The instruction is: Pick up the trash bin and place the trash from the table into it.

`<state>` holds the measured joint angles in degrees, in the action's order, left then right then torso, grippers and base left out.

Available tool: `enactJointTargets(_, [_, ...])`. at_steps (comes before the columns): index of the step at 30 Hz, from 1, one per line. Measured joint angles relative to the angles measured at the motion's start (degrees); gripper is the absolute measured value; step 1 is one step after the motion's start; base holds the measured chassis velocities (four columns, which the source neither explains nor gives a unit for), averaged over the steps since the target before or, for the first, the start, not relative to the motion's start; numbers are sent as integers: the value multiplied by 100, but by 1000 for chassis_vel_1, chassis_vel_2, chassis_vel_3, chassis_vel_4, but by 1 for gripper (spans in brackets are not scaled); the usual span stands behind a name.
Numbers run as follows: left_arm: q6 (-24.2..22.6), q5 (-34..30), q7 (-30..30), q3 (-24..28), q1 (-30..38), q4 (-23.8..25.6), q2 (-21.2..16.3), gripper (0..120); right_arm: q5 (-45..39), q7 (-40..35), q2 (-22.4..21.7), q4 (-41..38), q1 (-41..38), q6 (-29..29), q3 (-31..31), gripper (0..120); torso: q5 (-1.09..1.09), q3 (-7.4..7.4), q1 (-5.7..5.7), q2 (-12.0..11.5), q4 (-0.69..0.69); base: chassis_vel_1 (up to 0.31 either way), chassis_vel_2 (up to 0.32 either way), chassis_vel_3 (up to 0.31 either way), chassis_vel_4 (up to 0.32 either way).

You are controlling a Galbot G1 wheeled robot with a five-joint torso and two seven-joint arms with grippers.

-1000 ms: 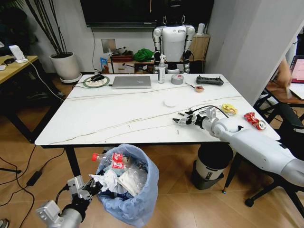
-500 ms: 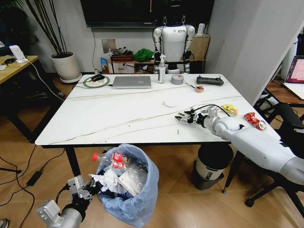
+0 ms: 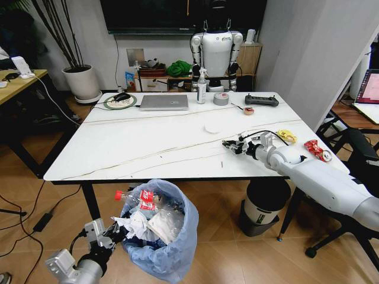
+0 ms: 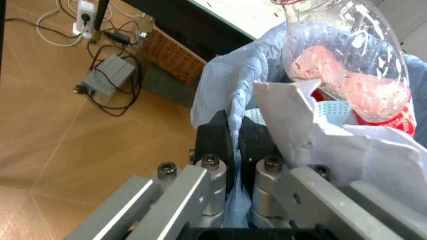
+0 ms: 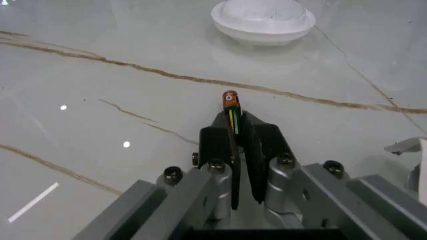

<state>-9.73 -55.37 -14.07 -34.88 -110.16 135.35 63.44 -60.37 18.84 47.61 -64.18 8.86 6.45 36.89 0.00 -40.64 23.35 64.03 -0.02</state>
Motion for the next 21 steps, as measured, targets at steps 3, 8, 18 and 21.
enactJointTargets(3, [1,-4,0,-3,1,2,-3,0,10,6,1,4,5,-11,-2,0,0,0,0,0,0,0,0,0,0])
enactJointTargets(8, [2,-5,0,20,10,2,-5,0,11,25,-5,-6,-1,-16,-5,0,0,0,0,0,0,0,0,0,0])
enactJointTargets(18, [2,-7,1,68,29,2,-44,0,-110,41,-195,-447,-130,-7,-3,0,-1,0,0,-2,0,0,0,0,0])
enactJointTargets(21, [2,-5,1,102,41,2,-50,0,-187,41,-285,-715,-151,-8,-36,0,0,-1,1,-2,0,0,0,0,0])
